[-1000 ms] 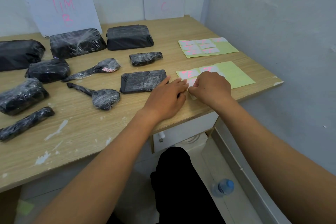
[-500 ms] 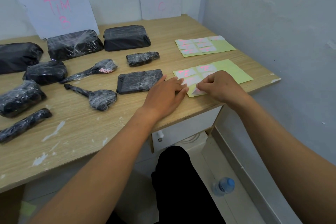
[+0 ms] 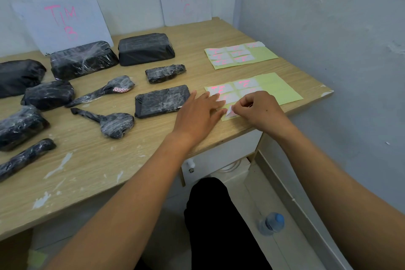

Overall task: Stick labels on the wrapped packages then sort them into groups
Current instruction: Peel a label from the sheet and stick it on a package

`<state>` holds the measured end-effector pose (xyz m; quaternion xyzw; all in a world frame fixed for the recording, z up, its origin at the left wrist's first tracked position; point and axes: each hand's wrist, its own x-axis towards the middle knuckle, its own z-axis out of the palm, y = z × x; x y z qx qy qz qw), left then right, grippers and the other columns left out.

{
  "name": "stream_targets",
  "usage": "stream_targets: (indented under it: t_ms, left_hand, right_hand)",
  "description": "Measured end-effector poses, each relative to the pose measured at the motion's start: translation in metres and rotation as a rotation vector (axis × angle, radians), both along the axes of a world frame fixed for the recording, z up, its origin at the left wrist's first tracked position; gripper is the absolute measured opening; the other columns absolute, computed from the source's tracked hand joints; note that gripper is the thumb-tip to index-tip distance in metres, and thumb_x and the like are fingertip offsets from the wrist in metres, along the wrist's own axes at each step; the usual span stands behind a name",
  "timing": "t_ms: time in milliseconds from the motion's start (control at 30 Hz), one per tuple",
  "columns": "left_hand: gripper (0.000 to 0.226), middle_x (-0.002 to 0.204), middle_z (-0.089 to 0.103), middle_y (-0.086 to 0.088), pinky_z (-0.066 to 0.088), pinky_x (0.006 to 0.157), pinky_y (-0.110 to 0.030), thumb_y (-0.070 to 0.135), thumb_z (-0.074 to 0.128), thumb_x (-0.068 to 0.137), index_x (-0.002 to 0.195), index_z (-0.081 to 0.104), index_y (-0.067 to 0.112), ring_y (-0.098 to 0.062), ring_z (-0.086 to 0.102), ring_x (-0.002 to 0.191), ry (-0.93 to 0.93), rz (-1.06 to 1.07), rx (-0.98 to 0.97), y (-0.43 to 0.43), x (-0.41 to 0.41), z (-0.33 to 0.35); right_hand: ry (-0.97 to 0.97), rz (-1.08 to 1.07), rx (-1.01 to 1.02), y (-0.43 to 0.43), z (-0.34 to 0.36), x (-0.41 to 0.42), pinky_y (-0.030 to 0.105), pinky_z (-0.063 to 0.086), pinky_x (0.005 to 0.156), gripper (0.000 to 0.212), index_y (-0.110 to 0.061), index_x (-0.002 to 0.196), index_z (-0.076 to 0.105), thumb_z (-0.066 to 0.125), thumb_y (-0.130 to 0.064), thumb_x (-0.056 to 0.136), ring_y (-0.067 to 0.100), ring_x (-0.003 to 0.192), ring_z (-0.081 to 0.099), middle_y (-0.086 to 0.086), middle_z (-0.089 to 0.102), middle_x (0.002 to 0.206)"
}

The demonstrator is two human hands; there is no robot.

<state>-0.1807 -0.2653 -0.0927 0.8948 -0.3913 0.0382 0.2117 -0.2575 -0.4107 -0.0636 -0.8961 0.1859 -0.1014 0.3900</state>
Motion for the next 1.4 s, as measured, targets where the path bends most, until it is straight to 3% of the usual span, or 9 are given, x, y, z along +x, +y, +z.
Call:
stream_targets:
  t_ms: [267, 467, 533, 633, 867, 1033, 1400]
  left_hand:
    - [0.043, 0.149, 0.038, 0.008, 0.003, 0.118, -0.028, 0.047, 0.039, 0.098, 0.134, 0.052, 0.027, -0.009, 0.025, 0.142, 0.017, 0.004, -0.023, -0.001, 0.003, -0.005]
    - [0.043, 0.15, 0.037, 0.008, 0.0, 0.117, -0.027, 0.045, 0.038, 0.099, 0.135, 0.05, 0.028, -0.008, 0.024, 0.142, 0.026, -0.007, -0.019, 0.0, 0.005, -0.005]
    - [0.042, 0.15, 0.036, 0.009, -0.001, 0.117, -0.026, 0.045, 0.037, 0.099, 0.136, 0.05, 0.028, -0.008, 0.023, 0.142, 0.029, -0.011, -0.014, 0.0, 0.005, -0.005]
    - [0.042, 0.151, 0.035, 0.008, -0.001, 0.117, -0.027, 0.043, 0.037, 0.1, 0.137, 0.049, 0.028, -0.009, 0.023, 0.142, 0.026, -0.019, -0.007, 0.0, 0.005, -0.005]
    - [0.041, 0.151, 0.035, 0.007, -0.001, 0.116, -0.027, 0.042, 0.036, 0.1, 0.136, 0.049, 0.028, -0.009, 0.023, 0.142, 0.027, -0.025, -0.014, 0.001, 0.005, -0.005]
    - [0.041, 0.151, 0.036, 0.008, -0.001, 0.117, -0.027, 0.042, 0.036, 0.1, 0.137, 0.049, 0.027, -0.009, 0.023, 0.142, 0.023, -0.018, -0.008, 0.0, 0.005, -0.005]
    - [0.04, 0.15, 0.037, 0.008, -0.001, 0.116, -0.026, 0.041, 0.039, 0.1, 0.135, 0.051, 0.027, -0.008, 0.024, 0.142, 0.049, -0.014, -0.042, 0.0, 0.003, -0.005]
  right_hand:
    - [0.059, -0.018, 0.023, 0.001, 0.003, 0.002, 0.023, 0.033, 0.051, 0.026, 0.007, 0.077, 0.065, 0.062, -0.018, 0.083, 0.011, 0.052, 0.041, 0.002, 0.05, 0.059]
    - [0.055, 0.04, 0.133, -0.005, 0.004, -0.003, 0.025, 0.029, 0.051, 0.032, 0.016, 0.086, 0.059, 0.059, -0.016, 0.085, 0.018, 0.065, 0.035, 0.008, 0.042, 0.07]
    - [0.048, 0.048, 0.171, -0.009, 0.005, -0.004, 0.024, 0.029, 0.053, 0.03, 0.015, 0.085, 0.059, 0.058, -0.015, 0.085, 0.017, 0.069, 0.037, 0.007, 0.044, 0.072]
    - [0.024, 0.046, 0.254, -0.015, 0.008, -0.007, 0.023, 0.034, 0.062, 0.021, -0.002, 0.074, 0.065, 0.059, -0.017, 0.087, 0.012, 0.07, 0.045, 0.004, 0.056, 0.074]
    - [-0.063, -0.009, 0.475, -0.034, 0.001, -0.01, 0.033, 0.051, 0.094, 0.021, -0.003, 0.086, 0.071, 0.06, -0.021, 0.087, 0.016, 0.091, 0.07, 0.005, 0.075, 0.088]
    - [-0.09, 0.005, 0.6, -0.035, 0.008, -0.014, 0.031, 0.055, 0.085, 0.017, -0.001, 0.086, 0.066, 0.055, -0.013, 0.092, 0.021, 0.091, 0.071, 0.015, 0.073, 0.095]
    - [-0.249, -0.092, 0.871, -0.04, 0.02, -0.025, 0.053, 0.053, 0.089, 0.019, -0.004, 0.078, 0.056, 0.048, -0.01, 0.094, 0.033, 0.093, 0.07, 0.011, 0.063, 0.089]
